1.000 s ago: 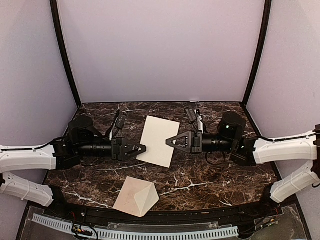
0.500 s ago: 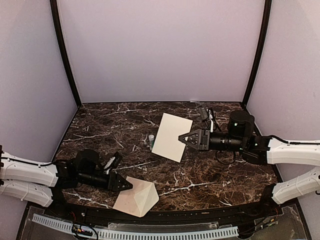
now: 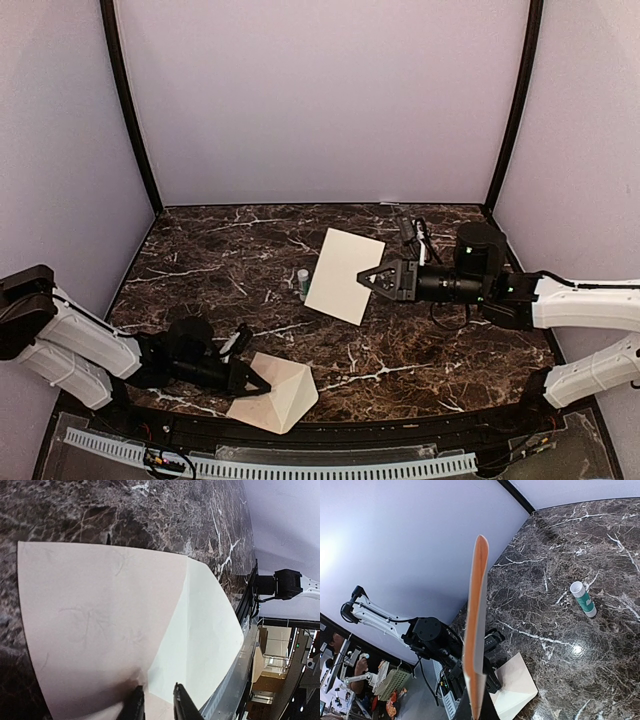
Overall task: Place the letter into the envelope and seal it
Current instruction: Move the envelope to the center of the board.
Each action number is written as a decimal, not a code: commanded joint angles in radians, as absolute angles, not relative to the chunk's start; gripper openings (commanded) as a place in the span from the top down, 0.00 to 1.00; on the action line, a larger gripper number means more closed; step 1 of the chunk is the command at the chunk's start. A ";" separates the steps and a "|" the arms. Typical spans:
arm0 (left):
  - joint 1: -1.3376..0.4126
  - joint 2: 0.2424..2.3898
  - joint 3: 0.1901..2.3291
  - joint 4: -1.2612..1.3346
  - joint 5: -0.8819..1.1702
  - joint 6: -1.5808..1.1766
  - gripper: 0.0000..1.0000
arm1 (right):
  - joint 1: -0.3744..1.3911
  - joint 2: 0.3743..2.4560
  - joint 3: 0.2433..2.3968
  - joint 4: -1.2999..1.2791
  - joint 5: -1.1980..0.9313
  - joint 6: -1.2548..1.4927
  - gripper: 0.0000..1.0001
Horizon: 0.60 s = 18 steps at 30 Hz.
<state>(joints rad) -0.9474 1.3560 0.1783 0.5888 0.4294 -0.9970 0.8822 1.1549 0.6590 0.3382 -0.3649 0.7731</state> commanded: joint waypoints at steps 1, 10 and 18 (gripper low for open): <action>-0.953 1.417 0.186 0.690 0.381 -1.008 0.82 | 0.876 1.168 0.658 0.355 -0.343 0.786 1.00; -0.953 1.497 0.211 0.750 0.259 -1.055 0.86 | 0.875 1.168 0.668 0.327 -0.316 0.787 1.00; -0.953 1.613 0.261 0.867 0.163 -1.131 0.88 | 0.873 1.165 0.685 0.283 -0.304 0.786 1.00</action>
<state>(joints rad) -0.9474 1.5528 0.2359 0.8112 0.2432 -1.0836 0.8806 1.1667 0.6594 0.2913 -0.3214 0.7864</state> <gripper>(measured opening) 0.130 0.003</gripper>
